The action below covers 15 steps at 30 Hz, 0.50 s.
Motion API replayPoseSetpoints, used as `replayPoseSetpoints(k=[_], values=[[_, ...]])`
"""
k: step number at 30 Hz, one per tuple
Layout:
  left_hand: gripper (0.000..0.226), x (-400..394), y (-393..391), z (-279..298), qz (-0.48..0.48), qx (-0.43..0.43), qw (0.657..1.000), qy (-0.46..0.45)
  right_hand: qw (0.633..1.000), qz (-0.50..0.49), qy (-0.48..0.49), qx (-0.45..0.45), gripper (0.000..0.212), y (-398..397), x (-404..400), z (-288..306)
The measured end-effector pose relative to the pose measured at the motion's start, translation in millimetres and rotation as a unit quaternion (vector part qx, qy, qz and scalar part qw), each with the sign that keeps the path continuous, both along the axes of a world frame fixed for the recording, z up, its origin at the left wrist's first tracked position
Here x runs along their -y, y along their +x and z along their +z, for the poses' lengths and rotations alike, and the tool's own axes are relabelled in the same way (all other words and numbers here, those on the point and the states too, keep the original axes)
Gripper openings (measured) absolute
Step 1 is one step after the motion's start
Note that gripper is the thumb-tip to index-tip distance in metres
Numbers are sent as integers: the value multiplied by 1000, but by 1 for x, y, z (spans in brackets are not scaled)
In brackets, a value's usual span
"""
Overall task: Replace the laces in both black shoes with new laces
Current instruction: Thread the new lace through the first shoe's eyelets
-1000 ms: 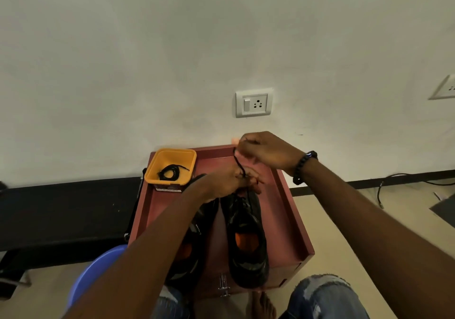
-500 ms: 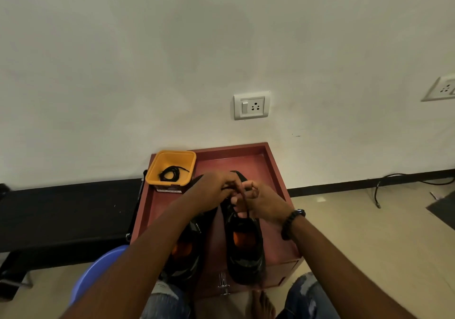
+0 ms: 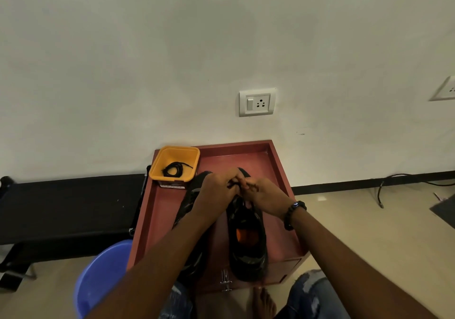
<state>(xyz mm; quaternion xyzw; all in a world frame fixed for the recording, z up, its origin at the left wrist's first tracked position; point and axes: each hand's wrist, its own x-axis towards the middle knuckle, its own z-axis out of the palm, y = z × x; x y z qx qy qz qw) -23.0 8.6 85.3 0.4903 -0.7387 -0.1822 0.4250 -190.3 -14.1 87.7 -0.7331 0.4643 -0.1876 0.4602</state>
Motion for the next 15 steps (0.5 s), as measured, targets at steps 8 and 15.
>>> replayPoseSetpoints(k=[8,15], values=[[19,-3,5,-12,59,-64,996,17,891,-204,216,343,25,-4,-5,-7],[16,-21,25,-34,145,-207,933,255,771,-423,172,444,18,-16,-6,-6]])
